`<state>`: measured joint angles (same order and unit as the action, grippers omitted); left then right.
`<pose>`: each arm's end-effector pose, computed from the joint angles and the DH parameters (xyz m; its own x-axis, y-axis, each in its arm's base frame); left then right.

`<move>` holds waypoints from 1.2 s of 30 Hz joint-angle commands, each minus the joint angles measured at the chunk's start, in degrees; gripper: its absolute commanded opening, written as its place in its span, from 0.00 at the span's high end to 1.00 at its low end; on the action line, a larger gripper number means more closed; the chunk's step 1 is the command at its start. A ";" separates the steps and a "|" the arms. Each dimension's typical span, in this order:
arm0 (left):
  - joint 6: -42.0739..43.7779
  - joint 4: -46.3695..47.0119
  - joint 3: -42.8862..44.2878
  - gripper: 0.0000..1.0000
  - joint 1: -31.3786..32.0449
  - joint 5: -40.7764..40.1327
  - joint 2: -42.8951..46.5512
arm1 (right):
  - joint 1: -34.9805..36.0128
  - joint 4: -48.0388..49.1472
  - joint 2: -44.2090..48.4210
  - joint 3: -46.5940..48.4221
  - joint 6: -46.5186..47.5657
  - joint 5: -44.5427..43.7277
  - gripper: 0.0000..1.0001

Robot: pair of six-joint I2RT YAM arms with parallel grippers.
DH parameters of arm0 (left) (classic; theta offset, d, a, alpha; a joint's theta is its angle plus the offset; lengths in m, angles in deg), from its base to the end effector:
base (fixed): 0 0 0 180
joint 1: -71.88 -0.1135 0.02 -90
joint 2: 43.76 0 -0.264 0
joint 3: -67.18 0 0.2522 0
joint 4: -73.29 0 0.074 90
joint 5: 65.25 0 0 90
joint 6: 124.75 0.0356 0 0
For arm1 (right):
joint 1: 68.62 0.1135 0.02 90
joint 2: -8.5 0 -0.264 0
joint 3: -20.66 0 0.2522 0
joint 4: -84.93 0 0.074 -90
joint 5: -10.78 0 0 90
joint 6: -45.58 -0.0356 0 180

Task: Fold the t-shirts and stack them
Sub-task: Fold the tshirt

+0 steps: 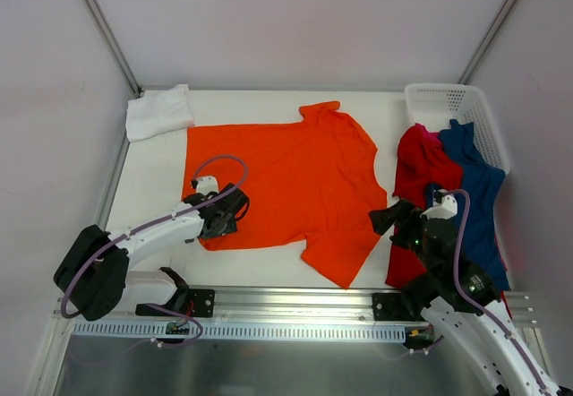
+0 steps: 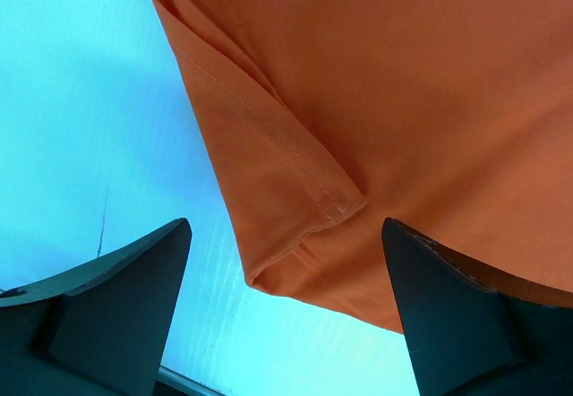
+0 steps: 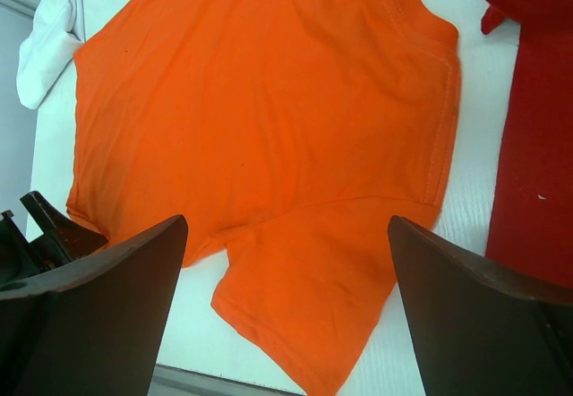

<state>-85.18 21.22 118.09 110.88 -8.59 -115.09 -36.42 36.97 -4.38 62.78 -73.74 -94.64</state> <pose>0.1701 -0.1126 0.1767 -0.7783 -0.1984 -0.5957 -0.3183 0.9425 0.1020 0.0772 0.0374 0.2608 -0.3840 0.3161 -0.8676 -0.1291 0.9120 0.3894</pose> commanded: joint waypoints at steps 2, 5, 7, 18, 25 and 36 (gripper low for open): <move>-1.51 -1.95 1.35 0.10 -0.77 -0.59 -1.96 | 0.31 -2.10 0.67 0.29 -0.65 -0.93 0.01; -1.16 -1.95 1.61 0.11 -2.17 1.00 -3.29 | 0.31 -3.16 1.46 0.82 -0.56 -1.28 0.00; -0.90 -2.04 1.96 0.14 -3.05 1.79 -3.99 | 0.31 -3.60 2.07 1.00 -0.56 -1.37 0.01; 6.40 4.29 -1.10 0.21 -9.29 9.69 -1.27 | 0.31 -5.09 3.83 1.52 -0.39 -2.33 0.00; 7.02 5.52 -1.90 0.43 -10.53 11.11 -0.30 | 0.31 -3.60 2.16 0.38 -0.91 -1.28 0.01; 6.49 5.43 -2.34 0.88 -10.88 10.75 0.75 | 0.31 -6.32 1.11 0.21 -0.65 -0.49 0.14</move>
<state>-78.87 27.08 116.30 100.63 1.98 -115.86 -36.42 32.25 -2.02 62.73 -73.87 -95.51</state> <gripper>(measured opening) 0.164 0.894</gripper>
